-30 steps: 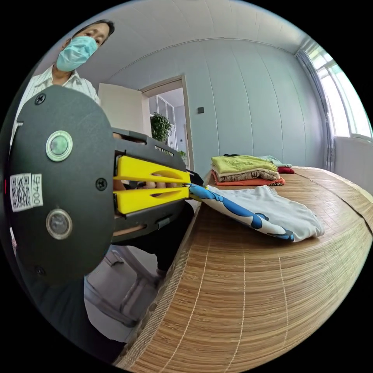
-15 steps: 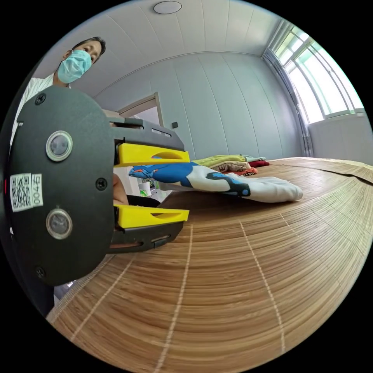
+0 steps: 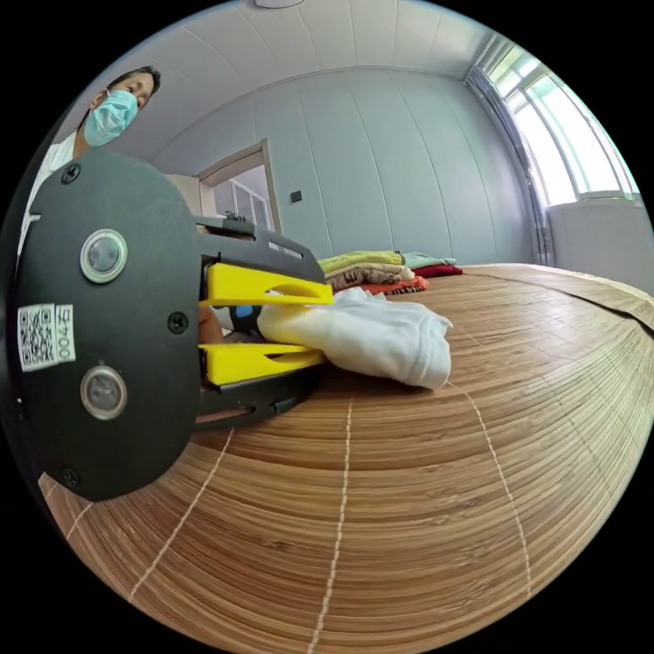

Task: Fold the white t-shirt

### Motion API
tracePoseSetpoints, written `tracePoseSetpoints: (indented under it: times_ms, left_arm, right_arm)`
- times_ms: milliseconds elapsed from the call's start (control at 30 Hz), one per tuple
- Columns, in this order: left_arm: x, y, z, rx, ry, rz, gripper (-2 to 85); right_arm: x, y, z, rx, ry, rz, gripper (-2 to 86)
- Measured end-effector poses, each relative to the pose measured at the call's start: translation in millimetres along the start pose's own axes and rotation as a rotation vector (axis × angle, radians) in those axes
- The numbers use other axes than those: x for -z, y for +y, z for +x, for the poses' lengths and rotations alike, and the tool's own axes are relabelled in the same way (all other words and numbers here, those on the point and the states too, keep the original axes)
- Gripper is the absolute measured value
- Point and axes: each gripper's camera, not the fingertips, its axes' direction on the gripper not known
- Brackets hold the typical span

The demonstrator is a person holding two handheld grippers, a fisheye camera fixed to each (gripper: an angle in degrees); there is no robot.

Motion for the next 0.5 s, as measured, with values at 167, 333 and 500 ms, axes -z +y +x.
tracePoseSetpoints:
  times_ms: [167, 333, 500]
  left_arm:
    - [9.6, -1.6, -1.0, -0.031, 0.019, -0.012, 4.4]
    - [35.5, -0.1, 18.6, -0.104, 0.101, -0.05, 4.6]
    - [71.8, -10.5, 44.3, -0.152, 0.195, -0.065, 4.5]
  right_arm:
    - [-10.9, 13.0, -34.8, 0.08, 0.059, 0.127, 3.7]
    - [-15.2, 21.8, -106.8, 0.211, 0.118, 0.117, 3.5]
    - [-46.5, 13.0, -183.8, 0.273, 0.196, 0.05, 3.5]
